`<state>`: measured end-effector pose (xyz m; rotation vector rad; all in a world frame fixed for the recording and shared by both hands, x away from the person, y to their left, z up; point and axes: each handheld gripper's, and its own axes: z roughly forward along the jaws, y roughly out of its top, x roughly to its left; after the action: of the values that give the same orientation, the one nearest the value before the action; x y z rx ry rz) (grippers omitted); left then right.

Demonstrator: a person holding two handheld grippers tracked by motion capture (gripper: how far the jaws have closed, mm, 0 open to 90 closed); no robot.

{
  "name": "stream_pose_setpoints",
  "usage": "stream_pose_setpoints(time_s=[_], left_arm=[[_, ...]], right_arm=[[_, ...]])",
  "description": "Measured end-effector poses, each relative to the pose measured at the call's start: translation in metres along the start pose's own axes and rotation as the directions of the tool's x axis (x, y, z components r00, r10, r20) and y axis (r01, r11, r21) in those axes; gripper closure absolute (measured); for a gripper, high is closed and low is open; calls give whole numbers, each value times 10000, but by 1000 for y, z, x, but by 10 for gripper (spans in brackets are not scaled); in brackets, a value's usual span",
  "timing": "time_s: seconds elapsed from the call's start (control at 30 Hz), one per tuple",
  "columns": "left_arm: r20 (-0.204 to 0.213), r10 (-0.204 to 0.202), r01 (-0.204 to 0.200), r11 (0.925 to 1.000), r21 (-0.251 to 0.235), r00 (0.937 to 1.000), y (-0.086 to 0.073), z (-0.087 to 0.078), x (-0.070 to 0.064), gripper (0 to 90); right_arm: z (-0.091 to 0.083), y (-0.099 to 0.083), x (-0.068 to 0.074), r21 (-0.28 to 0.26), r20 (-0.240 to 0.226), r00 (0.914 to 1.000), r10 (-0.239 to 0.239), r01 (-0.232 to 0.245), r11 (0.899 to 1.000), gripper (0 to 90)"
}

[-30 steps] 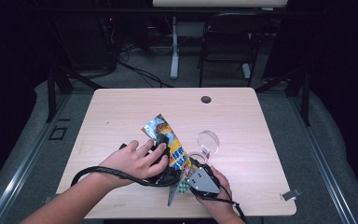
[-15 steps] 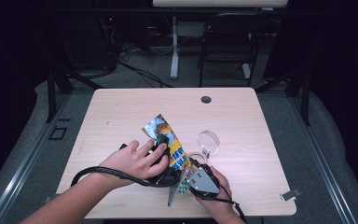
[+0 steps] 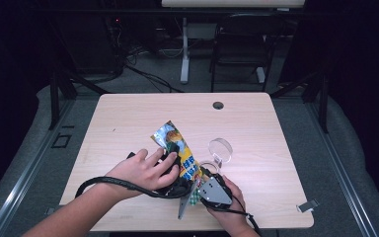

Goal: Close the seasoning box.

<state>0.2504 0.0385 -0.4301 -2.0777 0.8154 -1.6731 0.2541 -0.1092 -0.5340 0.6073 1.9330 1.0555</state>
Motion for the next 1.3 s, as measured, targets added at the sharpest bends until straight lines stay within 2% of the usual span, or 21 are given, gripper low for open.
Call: stream_pose_setpoints(time_s=[0.07,1.3], left_arm=[[-1,-159,159,9998,-108,9999,0,0,0,801],[-38,58,-58,10000,-38,10000,2,-3,1,812]], right_arm=[[0,0,0,-3,-19,10000,-4,4,10000,704],[0,0,0,6,12,10000,0,0,10000,704]])
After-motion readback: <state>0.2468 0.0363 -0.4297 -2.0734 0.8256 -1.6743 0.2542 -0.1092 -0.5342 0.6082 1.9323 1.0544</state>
